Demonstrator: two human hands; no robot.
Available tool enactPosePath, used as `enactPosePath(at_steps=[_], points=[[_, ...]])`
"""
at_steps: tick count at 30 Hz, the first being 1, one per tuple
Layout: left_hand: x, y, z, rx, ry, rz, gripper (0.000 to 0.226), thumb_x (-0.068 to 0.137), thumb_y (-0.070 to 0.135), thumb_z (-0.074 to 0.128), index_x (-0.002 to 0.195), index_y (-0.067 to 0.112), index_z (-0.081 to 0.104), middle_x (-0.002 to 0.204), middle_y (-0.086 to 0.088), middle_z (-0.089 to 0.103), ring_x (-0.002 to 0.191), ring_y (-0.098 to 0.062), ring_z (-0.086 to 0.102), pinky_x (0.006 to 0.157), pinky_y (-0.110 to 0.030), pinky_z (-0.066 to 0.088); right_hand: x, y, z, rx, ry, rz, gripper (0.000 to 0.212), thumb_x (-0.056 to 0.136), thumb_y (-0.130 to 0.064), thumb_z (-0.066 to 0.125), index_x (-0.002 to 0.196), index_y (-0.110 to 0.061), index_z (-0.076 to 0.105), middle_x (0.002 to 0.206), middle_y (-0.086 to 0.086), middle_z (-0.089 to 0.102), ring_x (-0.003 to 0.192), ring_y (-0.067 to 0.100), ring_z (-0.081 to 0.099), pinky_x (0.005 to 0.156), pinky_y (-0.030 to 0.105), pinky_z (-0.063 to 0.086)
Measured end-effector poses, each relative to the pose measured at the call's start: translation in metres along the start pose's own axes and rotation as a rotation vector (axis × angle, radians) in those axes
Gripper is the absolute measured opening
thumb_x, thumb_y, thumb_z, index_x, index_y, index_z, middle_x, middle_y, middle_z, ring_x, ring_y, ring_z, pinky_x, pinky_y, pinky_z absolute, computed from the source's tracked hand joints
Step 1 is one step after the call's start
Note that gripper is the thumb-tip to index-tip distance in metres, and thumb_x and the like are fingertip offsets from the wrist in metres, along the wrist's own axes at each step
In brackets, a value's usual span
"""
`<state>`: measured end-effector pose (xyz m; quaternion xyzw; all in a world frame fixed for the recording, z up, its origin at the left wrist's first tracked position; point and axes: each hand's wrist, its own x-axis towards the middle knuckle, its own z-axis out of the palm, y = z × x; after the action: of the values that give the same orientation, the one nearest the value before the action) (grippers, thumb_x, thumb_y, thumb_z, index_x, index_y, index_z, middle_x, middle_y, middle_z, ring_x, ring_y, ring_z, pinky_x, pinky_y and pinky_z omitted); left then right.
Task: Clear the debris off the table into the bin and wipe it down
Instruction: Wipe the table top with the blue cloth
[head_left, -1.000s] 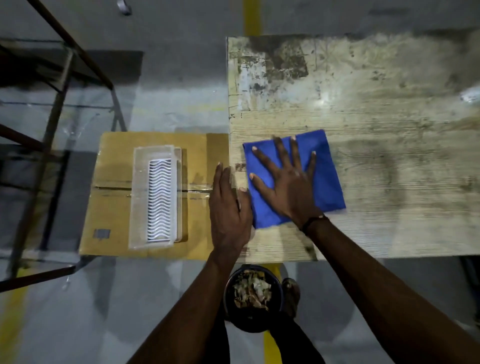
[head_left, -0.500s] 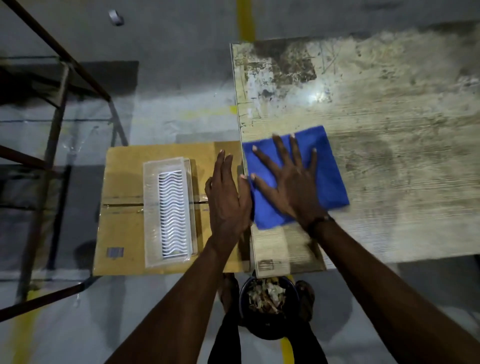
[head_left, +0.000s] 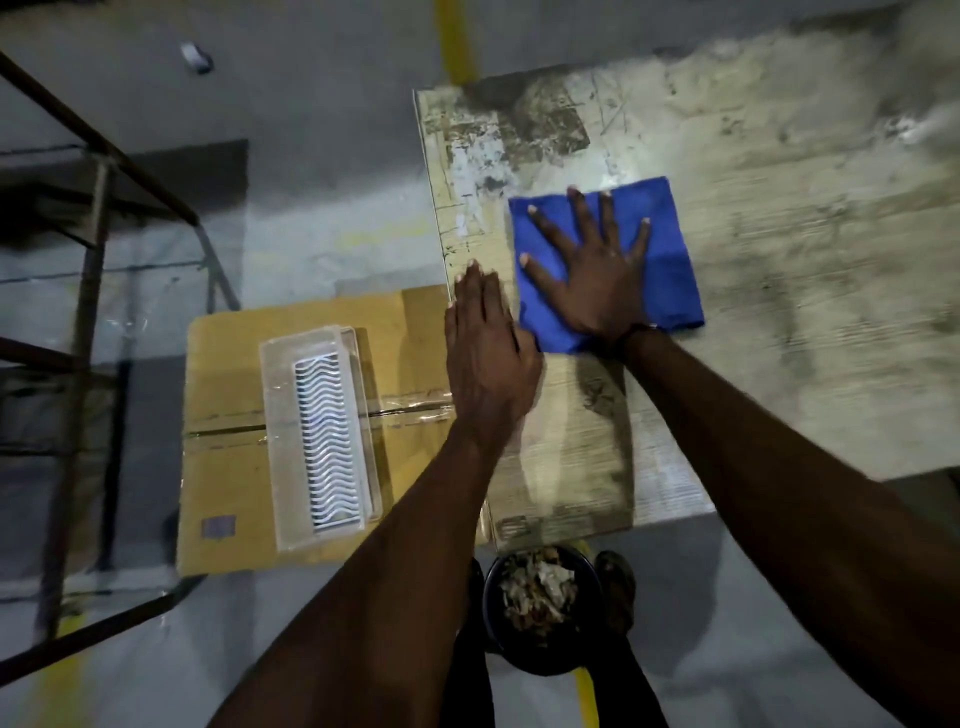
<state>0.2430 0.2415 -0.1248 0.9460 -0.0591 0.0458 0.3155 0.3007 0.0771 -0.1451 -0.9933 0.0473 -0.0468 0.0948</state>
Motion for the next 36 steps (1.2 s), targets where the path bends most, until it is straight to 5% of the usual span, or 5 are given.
enactPosePath(at_steps=[7,14,18,27,36], points=[[0.005,0.001,0.012,0.084,0.02,-0.003,0.064,0.101,0.021,0.035,0.161,-0.001,0.034,0.171,-0.018,0.029,0.161,-0.031,0.022,0.132,-0.045,0.018,-0.123,0.032,-0.025,-0.006,-0.053,-0.005,0.069,0.102,-0.074,0.036,0.165,-0.053,0.015,0.179,-0.007,0.001,0.165,0.027,-0.006,0.123,0.072,0.002],[0.005,0.007,0.012,0.107,0.072,-0.025,0.062,0.1,0.019,0.042,0.159,0.0,0.039,0.169,-0.016,0.035,0.159,-0.03,0.028,0.131,-0.044,0.023,0.021,0.055,-0.018,0.038,-0.035,0.098,0.069,0.099,-0.08,0.029,0.162,-0.052,0.03,0.176,0.0,0.02,0.163,0.037,0.013,0.121,0.076,0.007],[0.007,0.007,0.012,0.074,0.082,-0.052,0.061,0.099,0.019,0.046,0.158,0.001,0.042,0.168,-0.014,0.038,0.158,-0.029,0.032,0.13,-0.043,0.025,0.061,0.06,-0.015,0.048,-0.053,0.087,0.07,0.099,-0.08,0.026,0.163,-0.052,0.027,0.177,-0.001,0.017,0.164,0.036,0.009,0.122,0.076,0.005],[0.008,0.01,0.009,0.069,0.07,-0.057,0.062,0.099,0.017,0.045,0.158,0.001,0.041,0.168,-0.014,0.037,0.158,-0.029,0.032,0.129,-0.041,0.025,-0.098,0.043,-0.03,-0.001,-0.107,-0.121,0.068,0.103,-0.074,0.033,0.165,-0.049,0.022,0.179,-0.003,0.005,0.165,0.03,-0.001,0.124,0.071,0.003],[0.009,0.007,0.013,0.09,0.048,-0.069,0.062,0.1,0.018,0.049,0.16,0.005,0.039,0.17,-0.01,0.034,0.159,-0.025,0.028,0.13,-0.04,0.024,0.098,0.088,-0.019,0.043,-0.05,0.194,0.072,0.099,-0.079,0.025,0.165,-0.05,0.021,0.178,0.003,0.014,0.163,0.04,0.008,0.12,0.079,0.006]])
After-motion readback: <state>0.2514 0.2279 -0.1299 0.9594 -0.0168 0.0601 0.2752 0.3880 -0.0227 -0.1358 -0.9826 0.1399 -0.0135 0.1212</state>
